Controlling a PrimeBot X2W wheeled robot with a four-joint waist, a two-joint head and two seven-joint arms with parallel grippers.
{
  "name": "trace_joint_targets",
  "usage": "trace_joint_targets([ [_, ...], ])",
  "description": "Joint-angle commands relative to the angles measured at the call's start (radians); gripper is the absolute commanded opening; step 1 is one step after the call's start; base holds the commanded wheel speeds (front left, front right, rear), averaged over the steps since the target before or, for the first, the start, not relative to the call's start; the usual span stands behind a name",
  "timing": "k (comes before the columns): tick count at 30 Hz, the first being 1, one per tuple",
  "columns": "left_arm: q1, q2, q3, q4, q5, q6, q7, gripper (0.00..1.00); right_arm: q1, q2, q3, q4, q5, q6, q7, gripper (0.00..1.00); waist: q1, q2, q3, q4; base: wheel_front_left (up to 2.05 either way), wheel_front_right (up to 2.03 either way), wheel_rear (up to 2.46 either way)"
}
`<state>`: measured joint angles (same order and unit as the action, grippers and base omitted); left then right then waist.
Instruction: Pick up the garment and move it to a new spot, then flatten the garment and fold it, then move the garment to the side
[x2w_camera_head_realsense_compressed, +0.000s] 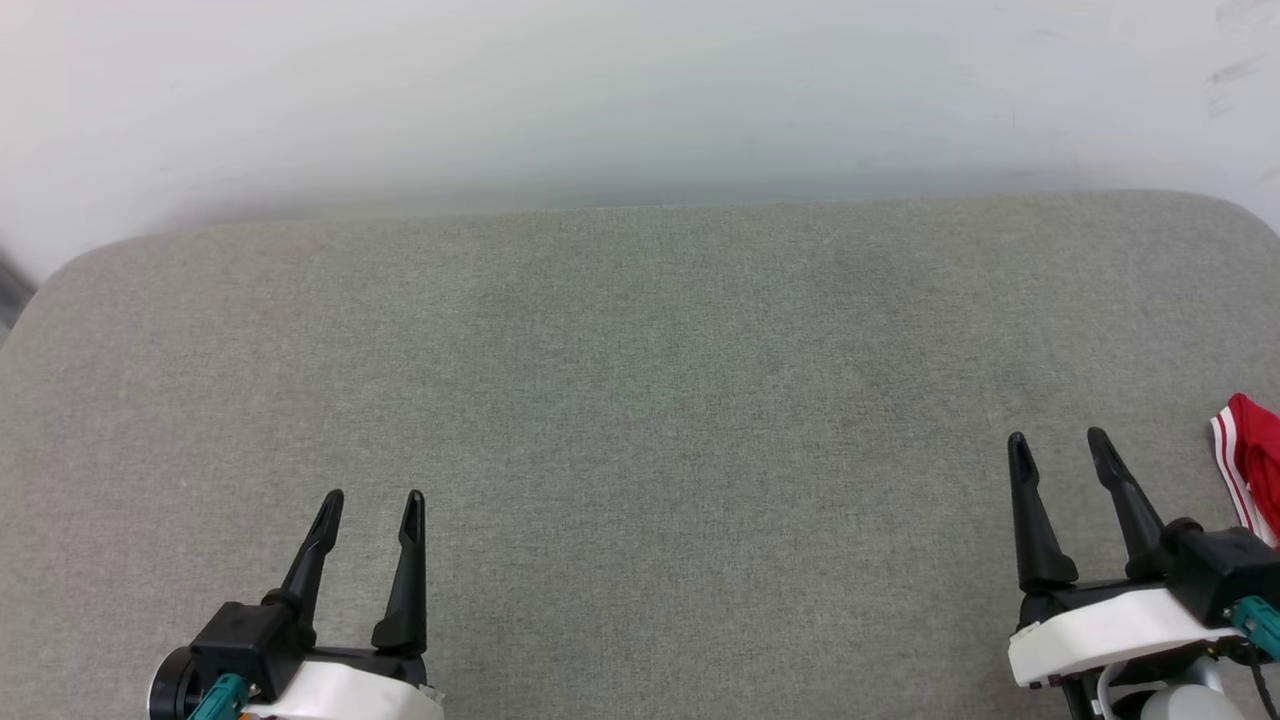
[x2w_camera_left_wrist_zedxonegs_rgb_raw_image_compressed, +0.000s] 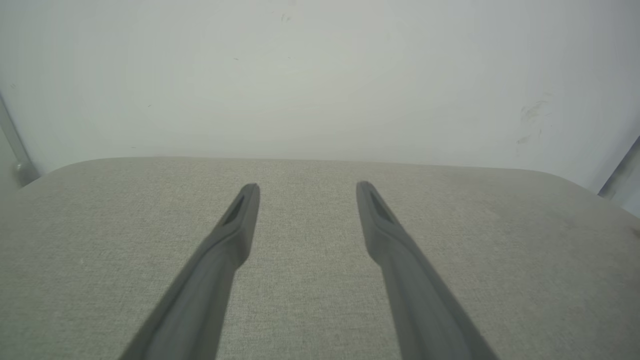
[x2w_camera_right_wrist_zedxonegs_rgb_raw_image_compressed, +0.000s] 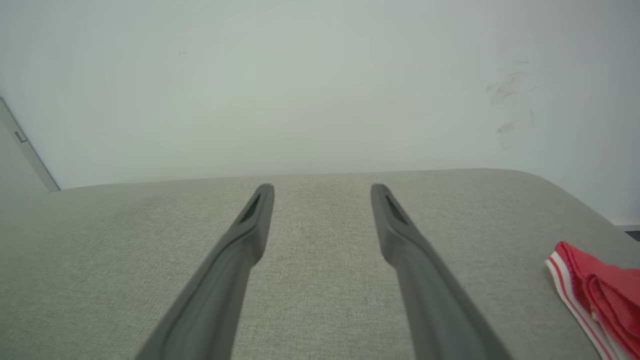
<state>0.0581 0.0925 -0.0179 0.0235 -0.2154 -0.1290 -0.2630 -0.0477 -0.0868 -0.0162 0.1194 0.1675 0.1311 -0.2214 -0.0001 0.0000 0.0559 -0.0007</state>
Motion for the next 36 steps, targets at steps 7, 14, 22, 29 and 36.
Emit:
trace_joint_targets([
  [7,0.008,-0.001,0.000,-0.012,0.023,-0.002,-0.002,1.00,-0.007,0.015,0.016,0.016,-0.001,-0.001,-0.021,1.00,0.0001,0.0000,0.006,-0.003,0.00,0.00,0.00],
  [14,0.012,-0.010,0.016,-0.009,0.036,-0.002,-0.002,1.00,-0.009,0.019,0.013,0.021,0.002,-0.001,-0.026,1.00,0.0001,0.0000,0.001,-0.009,0.00,0.00,0.00],
  [22,0.000,-0.016,0.017,-0.014,0.036,-0.002,-0.002,1.00,-0.008,0.021,0.016,0.024,0.001,-0.001,-0.032,1.00,0.0001,0.0000,0.007,-0.004,0.00,0.00,0.00],
  [29,0.005,-0.014,0.009,-0.002,0.029,0.000,0.000,0.00,0.000,0.018,0.016,0.032,0.001,0.000,-0.027,0.00,0.0002,0.0000,0.008,0.002,0.00,0.00,0.00],
  [36,0.000,-0.011,0.008,0.018,-0.093,0.003,0.023,0.00,0.002,0.019,0.010,0.050,0.119,0.000,0.002,0.00,0.0002,0.0000,0.006,0.001,0.00,0.00,0.00],
])
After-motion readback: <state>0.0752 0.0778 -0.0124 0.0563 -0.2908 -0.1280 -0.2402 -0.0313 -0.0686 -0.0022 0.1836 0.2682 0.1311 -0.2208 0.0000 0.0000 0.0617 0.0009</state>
